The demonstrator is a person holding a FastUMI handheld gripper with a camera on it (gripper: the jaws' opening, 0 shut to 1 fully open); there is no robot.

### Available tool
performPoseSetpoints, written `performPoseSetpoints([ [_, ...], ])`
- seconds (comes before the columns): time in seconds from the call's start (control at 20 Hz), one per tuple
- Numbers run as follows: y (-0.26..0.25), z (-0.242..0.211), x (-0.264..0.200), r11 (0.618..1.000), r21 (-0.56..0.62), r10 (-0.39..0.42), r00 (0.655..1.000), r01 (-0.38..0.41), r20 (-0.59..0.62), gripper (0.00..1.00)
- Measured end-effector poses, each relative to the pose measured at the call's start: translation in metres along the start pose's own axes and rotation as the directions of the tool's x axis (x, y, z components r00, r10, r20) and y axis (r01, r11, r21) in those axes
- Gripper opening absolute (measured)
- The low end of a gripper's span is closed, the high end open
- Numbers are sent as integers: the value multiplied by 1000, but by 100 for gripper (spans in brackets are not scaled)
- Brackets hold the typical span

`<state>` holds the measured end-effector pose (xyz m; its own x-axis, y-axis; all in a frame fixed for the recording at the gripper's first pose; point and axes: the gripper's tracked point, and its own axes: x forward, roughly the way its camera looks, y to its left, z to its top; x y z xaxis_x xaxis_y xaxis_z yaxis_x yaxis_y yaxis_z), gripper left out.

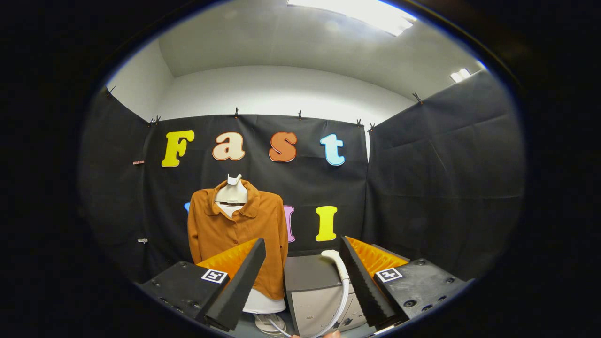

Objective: Iron the clothes twice with a garment steamer, once on the left side and once on the right side.

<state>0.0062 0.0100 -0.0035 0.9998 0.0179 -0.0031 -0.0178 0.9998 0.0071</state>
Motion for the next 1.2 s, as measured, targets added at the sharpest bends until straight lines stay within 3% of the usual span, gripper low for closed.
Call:
performPoseSetpoints([
  [0.25,2,-18,29,1000,-16,8,999,-9,-32,98],
  [0.55,-35,-85,111,999,-40,11,968,-22,-252,98],
  [0.7,-66,-137,153,999,-32,-1,922,-13,-387,99],
  [0.9,-97,-220,197,1000,-3,3,825,-6,-565,99],
  [1.2,-144,-307,244,1000,-19,-31,729,25,-684,99],
])
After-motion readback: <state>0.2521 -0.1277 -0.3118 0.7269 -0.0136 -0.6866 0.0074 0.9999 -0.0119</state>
